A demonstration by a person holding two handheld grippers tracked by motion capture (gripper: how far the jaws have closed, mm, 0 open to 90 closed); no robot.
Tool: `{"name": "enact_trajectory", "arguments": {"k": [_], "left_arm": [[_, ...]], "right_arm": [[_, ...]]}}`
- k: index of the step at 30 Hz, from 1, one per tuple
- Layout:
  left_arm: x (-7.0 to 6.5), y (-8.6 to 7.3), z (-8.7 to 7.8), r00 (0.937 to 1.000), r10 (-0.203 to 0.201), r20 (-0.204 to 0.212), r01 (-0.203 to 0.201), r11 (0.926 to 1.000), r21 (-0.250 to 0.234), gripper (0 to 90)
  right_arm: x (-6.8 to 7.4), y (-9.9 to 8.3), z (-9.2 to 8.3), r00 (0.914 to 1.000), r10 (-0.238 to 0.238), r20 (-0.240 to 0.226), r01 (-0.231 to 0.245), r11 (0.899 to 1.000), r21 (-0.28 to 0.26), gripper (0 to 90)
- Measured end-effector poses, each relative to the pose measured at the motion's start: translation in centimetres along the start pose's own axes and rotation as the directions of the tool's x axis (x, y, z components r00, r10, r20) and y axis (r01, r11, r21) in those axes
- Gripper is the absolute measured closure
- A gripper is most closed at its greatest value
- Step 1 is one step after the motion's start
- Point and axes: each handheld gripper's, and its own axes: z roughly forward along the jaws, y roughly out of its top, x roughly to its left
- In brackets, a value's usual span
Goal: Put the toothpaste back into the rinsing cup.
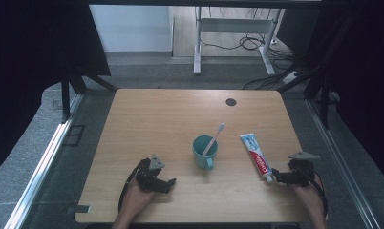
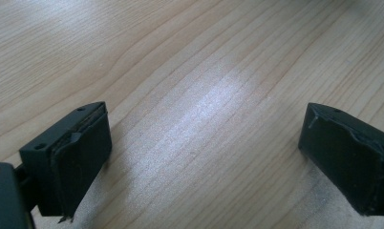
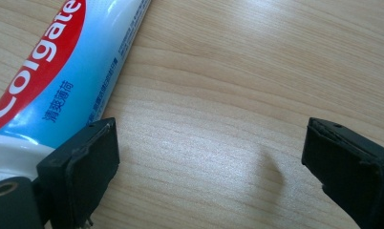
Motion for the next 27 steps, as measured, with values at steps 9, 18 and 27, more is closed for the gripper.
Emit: {"name": "enact_trajectory", "arguments": {"k": [9, 18, 27], "left_arm": [[0.0, 0.0, 0.0, 1.0000, -0.001, -0.001, 0.001, 1.0000, 0.000, 3.7], [0.0, 0.0, 0.0, 1.0000, -0.004, -0.004, 0.004, 1.0000, 0.000, 3.7], [0.0, 0.0, 0.0, 0.9999, -0.008, -0.007, 0.008, 1.0000, 0.000, 3.8]], "right_arm": [[0.2, 0.5, -0.2, 0.9997, 0.021, -0.012, -0.021, 1.000, -0.002, 6.4], [0.2, 1.2, -0.7, 0.9936, 0.094, -0.063, -0.092, 0.995, 0.029, 13.5], [0.5, 2.7, -1.2, 0.9898, 0.088, -0.112, -0.079, 0.994, 0.081, 20.2]]}}
